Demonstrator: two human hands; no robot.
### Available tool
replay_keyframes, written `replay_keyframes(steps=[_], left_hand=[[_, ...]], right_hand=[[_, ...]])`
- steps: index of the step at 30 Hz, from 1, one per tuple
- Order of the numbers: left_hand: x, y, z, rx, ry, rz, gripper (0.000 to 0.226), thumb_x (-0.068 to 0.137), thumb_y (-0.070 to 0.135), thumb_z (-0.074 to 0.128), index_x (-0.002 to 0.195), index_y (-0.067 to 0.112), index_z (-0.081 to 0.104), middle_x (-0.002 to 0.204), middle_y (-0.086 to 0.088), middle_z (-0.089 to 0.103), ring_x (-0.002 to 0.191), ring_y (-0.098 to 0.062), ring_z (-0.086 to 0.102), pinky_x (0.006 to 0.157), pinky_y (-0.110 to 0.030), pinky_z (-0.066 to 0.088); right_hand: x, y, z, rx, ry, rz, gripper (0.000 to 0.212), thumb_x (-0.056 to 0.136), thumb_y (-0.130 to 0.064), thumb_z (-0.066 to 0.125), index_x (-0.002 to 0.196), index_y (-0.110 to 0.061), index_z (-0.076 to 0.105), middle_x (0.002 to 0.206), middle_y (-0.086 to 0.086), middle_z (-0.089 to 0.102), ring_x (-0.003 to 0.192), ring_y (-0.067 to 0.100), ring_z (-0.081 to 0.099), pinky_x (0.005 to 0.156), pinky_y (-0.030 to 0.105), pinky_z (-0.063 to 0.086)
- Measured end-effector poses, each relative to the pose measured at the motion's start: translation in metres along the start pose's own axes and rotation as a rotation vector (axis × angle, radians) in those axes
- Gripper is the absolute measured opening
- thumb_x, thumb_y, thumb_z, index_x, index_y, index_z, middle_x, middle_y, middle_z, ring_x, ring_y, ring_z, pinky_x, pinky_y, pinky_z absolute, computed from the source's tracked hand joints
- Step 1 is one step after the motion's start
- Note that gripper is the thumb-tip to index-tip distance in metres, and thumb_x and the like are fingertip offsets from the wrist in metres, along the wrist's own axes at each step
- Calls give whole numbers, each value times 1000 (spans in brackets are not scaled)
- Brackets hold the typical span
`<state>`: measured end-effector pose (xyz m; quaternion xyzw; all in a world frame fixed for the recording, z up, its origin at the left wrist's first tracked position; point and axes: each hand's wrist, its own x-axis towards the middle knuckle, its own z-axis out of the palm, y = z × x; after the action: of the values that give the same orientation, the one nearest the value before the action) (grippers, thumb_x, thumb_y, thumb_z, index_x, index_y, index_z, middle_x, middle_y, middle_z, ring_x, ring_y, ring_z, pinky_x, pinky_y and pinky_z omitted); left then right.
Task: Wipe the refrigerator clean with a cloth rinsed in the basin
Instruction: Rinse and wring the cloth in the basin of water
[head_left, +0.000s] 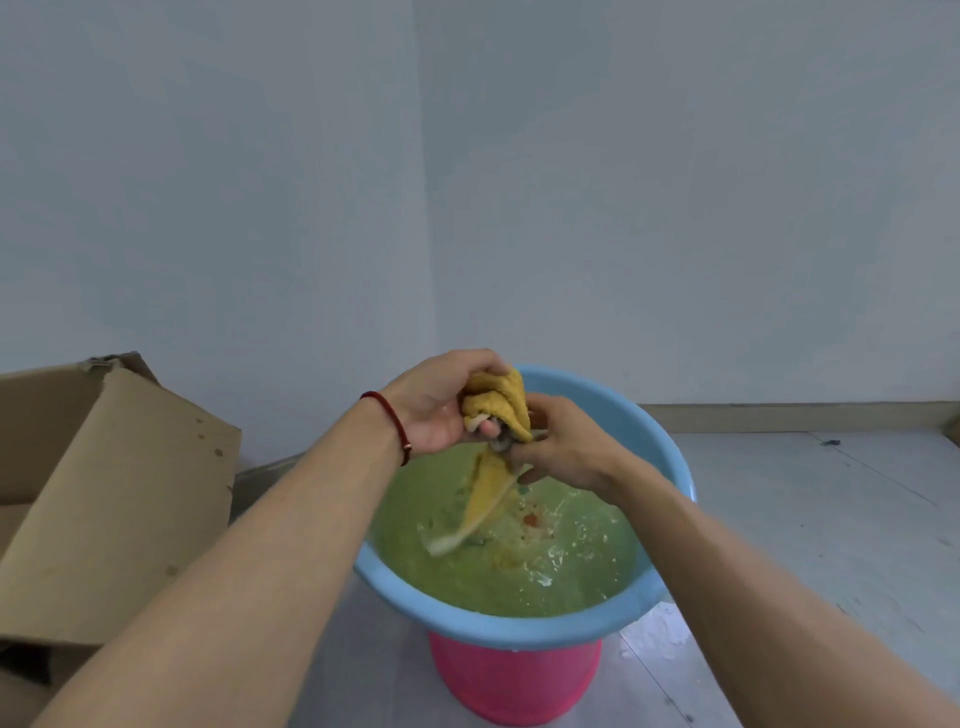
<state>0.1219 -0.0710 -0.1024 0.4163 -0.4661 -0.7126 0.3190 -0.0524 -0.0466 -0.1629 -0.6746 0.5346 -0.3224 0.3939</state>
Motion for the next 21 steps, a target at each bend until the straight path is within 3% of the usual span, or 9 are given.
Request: replay_keyframes(steps=[2,4,6,9,11,13,17,19,21], left_hand=[[-6,3,-18,-74,-57,-53,3,90,0,56,91,2,58,74,-10,55,56,-19,47,44,-21,44],[-10,3,-33,-90,-143,-91,27,78,-6,61,104,1,54,83,-11,52,61,-19,48,51,-22,49],[-7,0,-43,80,-171,-107,46,71,-9,64,115,2,54,90,-13,51,69,-20,55,61,-28,57],[-5,-13,-39,328,-182,-136,33,80,-16,68,107,0,60,87,-12,54,80,-22,62,80,-36,61],[-4,-24,-29,437,-201,-202,18,86,-5,74,99,3,64,86,-8,61,83,-19,65,84,-36,62],[0,-35,-21,527,-199,-238,19,86,8,80,100,10,67,87,-4,63,82,-15,65,87,-37,62],[8,-61,-7,471,-266,-173,42,82,26,84,118,19,64,107,-2,69,98,-21,66,87,-54,60],[12,-74,1,314,-259,-90,42,84,19,82,120,15,62,100,-1,70,94,-22,68,89,-62,56],[17,-77,6,199,-167,6,40,86,4,78,122,2,62,104,-12,70,92,-29,68,86,-61,58]], right_hand=[[2,-5,-11,-8,-2,0,24,79,-6,74,101,-16,69,95,4,73,86,25,75,71,40,64],[-1,-12,-21,-106,-15,-5,27,68,-21,73,92,-14,65,80,1,68,73,21,67,66,36,56],[-3,-16,-29,-134,29,-1,37,59,-27,69,89,-8,59,70,-2,58,64,17,54,62,37,47],[-3,-23,-38,-32,88,-3,33,68,-13,70,97,-2,59,75,5,62,67,18,55,63,41,51],[-3,-26,-39,-45,89,-6,28,77,-5,72,104,-5,63,82,6,66,71,17,60,69,40,54],[-3,-27,-36,-43,85,-6,32,80,-4,73,110,-11,65,91,7,71,76,15,63,73,36,56],[-7,-30,-28,314,50,6,30,88,8,65,115,-4,65,96,12,73,81,21,69,70,29,56],[-9,-29,-31,511,8,22,25,88,12,61,108,-1,67,92,14,72,84,26,68,78,38,53],[-12,-21,-38,729,-102,17,27,80,6,61,104,-2,71,95,14,70,86,26,65,81,43,47]])
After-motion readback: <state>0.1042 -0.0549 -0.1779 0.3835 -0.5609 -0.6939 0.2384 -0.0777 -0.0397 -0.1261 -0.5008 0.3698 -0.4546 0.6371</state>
